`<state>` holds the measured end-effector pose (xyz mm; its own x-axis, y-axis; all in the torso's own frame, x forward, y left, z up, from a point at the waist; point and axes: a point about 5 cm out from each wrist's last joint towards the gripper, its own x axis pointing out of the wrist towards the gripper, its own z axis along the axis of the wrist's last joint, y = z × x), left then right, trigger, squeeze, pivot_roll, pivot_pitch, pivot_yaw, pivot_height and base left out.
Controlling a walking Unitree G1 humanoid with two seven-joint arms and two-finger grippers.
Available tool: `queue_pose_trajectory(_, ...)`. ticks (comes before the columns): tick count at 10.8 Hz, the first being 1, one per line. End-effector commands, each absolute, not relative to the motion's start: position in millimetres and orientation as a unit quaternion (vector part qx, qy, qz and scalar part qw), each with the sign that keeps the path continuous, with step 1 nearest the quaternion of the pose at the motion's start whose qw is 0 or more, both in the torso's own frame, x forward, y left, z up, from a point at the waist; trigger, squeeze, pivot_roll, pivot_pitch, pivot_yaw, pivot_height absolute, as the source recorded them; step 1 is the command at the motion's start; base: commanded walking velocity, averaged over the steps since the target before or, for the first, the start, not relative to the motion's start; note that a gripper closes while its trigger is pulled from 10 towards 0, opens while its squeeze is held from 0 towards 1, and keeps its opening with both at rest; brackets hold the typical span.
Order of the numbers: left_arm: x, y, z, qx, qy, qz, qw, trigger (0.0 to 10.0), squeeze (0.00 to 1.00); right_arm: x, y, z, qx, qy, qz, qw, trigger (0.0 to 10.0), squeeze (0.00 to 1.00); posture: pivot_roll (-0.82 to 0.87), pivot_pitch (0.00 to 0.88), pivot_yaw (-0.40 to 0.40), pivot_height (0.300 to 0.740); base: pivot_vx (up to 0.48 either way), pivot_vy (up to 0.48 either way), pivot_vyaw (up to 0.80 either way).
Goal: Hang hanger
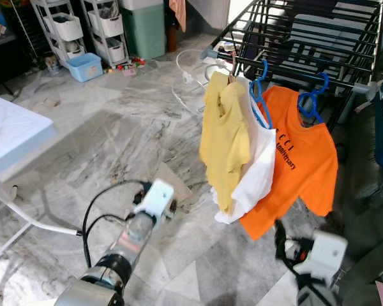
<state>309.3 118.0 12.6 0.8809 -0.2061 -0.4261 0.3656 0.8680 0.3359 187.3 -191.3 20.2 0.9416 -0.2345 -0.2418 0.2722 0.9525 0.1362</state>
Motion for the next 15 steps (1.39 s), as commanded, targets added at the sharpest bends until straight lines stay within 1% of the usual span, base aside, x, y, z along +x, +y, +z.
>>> queue_pose_trajectory(1, 304.5, 126.8, 5.1, 0.216, 0.218, -0.142, 0.941, 10.0, 0.0, 184.0, -194.3, 13.1, 0.097, 0.122, -0.139, 0.978, 10.0, 0.0, 0.01, 0.009, 0.001, 0.74, 0.0, 0.315, 0.0)
queue_pose_trajectory(2, 305.6, 135.9, 4.0, 0.198, 0.238, -0.111, 0.944, 10.0, 0.0, 177.0, -196.2, 2.8, 0.111, 0.135, -0.152, 0.973, 10.0, 0.0, 0.01, 0.009, 0.006, 0.74, 0.0, 0.349, 0.0)
queue_pose_trajectory(3, 306.6, 136.6, 5.4, 0.208, 0.232, -0.115, 0.943, 10.0, 0.0, 173.6, -196.8, -1.1, 0.12, 0.14, -0.161, 0.97, 10.0, 0.0, 0.01, 0.009, 0.007, 0.74, 0.0, 0.349, 0.0)
queue_pose_trajectory(4, 307.6, 138.2, 6.7, 0.216, 0.228, -0.122, 0.942, 10.0, 0.0, 168.8, -194.6, -8.0, 0.16, 0.143, -0.181, 0.96, 10.0, 0.0, 0.01, 0.011, 0.017, 0.74, 0.0, 0.405, 0.0)
queue_pose_trajectory(5, 309.3, 137.6, 8.3, 0.22, 0.226, -0.125, 0.941, 10.0, 0.0, 170.1, -193.8, -7.8, 0.175, 0.136, -0.19, 0.956, 10.0, 0.0, 0.01, 0.014, 0.025, 0.74, 0.0, 0.42, 0.0)
queue_pose_trajectory(7, 310.9, 137.1, 9.8, 0.225, 0.226, -0.129, 0.939, 10.0, 0.0, 173.8, -192.6, -5.9, 0.167, 0.129, -0.19, 0.959, 10.0, 0.0, 0.0, 0.014, 0.032, 0.74, 0.0, 0.48, 0.0)
queue_pose_trajectory(10, 313.5, 137.9, 12.3, 0.231, 0.223, -0.13, 0.938, 10.0, 0.0, 172.4, -198.3, -7.8, 0.162, 0.127, -0.196, 0.959, 10.0, 0.0, 0.0, 0.008, 0.034, 0.74, 0.0, 0.48, 0.0)
queue_pose_trajectory(13, 312.0, 131.2, 10.9, 0.234, 0.222, -0.142, 0.936, 10.0, 0.0, 176.7, -200.8, -5.3, 0.158, 0.117, -0.203, 0.959, 10.0, 0.0, 0.0, 0.007, 0.038, 0.74, 0.0, 0.48, 0.0)
queue_pose_trajectory(15, 309.0, 127.0, 7.5, 0.238, 0.228, -0.152, 0.932, 10.0, 0.0, 173.9, -204.0, -13.4, 0.155, 0.131, -0.211, 0.956, 10.0, 0.0, -0.01, 0.003, 0.03, 0.74, 0.0, 0.418, 0.0)
